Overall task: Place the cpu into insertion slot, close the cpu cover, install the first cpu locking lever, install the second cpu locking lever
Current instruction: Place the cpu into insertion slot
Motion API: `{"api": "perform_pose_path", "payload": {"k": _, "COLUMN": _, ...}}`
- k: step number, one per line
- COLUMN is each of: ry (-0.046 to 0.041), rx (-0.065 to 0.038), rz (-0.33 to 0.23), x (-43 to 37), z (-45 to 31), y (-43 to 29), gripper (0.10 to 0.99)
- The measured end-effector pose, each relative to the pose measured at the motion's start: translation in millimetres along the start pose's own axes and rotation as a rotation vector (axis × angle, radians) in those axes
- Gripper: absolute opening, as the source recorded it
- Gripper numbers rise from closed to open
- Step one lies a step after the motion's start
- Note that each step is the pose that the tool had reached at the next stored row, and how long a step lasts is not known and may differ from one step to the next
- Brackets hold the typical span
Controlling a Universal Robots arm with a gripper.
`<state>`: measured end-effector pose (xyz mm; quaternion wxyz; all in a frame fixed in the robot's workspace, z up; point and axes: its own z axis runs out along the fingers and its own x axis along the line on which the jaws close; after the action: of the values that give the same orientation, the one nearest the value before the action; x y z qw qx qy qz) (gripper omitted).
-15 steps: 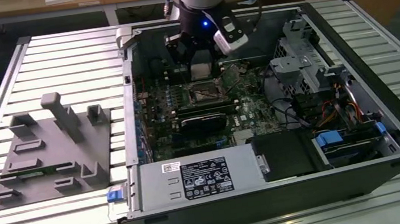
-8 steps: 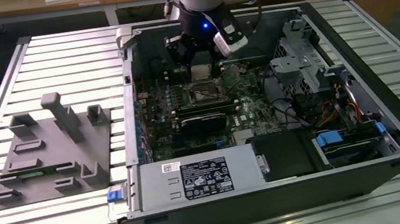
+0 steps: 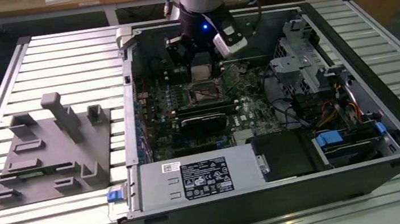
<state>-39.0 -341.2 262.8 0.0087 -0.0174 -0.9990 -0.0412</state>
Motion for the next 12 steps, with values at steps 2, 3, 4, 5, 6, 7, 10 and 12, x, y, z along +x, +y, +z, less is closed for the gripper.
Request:
{"api": "perform_pose_path", "payload": {"k": 2, "ry": -0.0008, "rx": 0.000, "rz": 0.005, "x": 0.0, "z": 1.6, "y": -0.1, "gripper": 0.541}}
{"api": "perform_pose_path", "payload": {"k": 3, "ry": -0.0013, "rx": 0.000, "rz": 0.007, "x": 0.0, "z": 2.6, "y": -0.2, "gripper": 0.541}}
{"api": "perform_pose_path", "payload": {"k": 4, "ry": -0.0019, "rx": 0.000, "rz": 0.009, "x": -0.1, "z": 3.7, "y": -0.3, "gripper": 0.541}}
{"api": "perform_pose_path", "payload": {"k": 5, "ry": -0.0025, "rx": 0.000, "rz": 0.011, "x": -0.1, "z": 4.9, "y": -0.4, "gripper": 0.541}}
{"api": "perform_pose_path", "payload": {"k": 6, "ry": -0.0031, "rx": 0.000, "rz": 0.013, "x": -0.1, "z": 5.9, "y": -0.5, "gripper": 0.541}}
{"api": "perform_pose_path", "payload": {"k": 7, "ry": -0.0036, "rx": 0.000, "rz": 0.015, "x": -0.1, "z": 6.9, "y": -0.6, "gripper": 0.541}}
{"api": "perform_pose_path", "payload": {"k": 10, "ry": -0.0045, "rx": 0.000, "rz": 0.019, "x": -0.2, "z": 9.4, "y": -0.8, "gripper": 0.541}}
{"api": "perform_pose_path", "payload": {"k": 12, "ry": -0.0048, "rx": 0.000, "rz": 0.021, "x": -0.2, "z": 10.7, "y": -0.9, "gripper": 0.541}}
